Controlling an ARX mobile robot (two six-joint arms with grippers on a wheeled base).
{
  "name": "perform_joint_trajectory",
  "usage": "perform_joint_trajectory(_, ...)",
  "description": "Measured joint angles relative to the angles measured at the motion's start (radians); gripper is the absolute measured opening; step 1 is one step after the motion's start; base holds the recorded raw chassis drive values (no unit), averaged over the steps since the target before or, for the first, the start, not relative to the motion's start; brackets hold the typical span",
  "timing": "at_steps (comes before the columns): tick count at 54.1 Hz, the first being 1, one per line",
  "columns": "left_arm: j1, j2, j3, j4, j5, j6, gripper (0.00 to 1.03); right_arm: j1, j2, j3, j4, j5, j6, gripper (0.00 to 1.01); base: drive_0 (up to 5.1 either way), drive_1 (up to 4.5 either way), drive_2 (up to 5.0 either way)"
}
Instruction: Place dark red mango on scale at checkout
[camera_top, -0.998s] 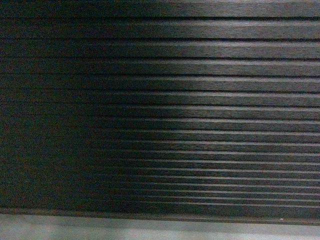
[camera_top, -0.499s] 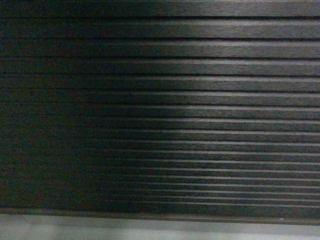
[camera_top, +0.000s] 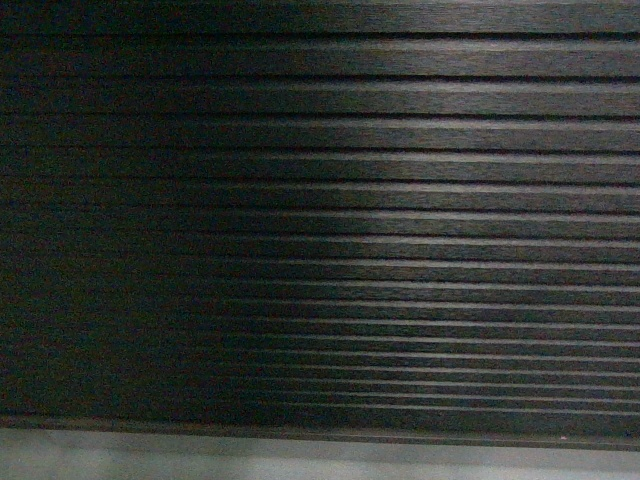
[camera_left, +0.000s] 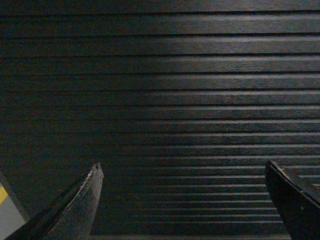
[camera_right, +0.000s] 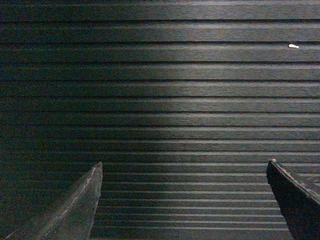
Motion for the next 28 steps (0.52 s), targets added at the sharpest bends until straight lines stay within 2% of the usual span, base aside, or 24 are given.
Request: perform_joint_trajectory(28,0.0,0.0,0.0,0.0,0.0,0.0,0.98,0.0,0.0,0.0,0.0,0.0,0.0,0.98,0.0,0.0,0.0)
